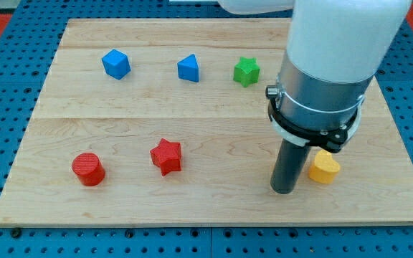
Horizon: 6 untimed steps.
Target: Push the red star to the red circle
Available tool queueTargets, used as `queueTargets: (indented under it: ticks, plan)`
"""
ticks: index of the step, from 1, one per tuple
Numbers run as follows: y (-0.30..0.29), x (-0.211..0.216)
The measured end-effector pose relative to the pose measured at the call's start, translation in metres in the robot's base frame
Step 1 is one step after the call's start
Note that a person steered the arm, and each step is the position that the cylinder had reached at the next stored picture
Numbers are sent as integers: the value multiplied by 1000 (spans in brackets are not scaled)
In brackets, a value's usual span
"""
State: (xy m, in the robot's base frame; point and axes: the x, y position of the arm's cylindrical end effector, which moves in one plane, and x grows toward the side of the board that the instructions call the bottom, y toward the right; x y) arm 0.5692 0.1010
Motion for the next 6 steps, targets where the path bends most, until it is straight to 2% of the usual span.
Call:
queueTargets:
  ticks: [1, 2, 4, 5, 6]
  plan:
    - [-50, -1]
    - [-82, -35]
    - [-191, -57]
    - [-241, -47]
    - [-179, -84]
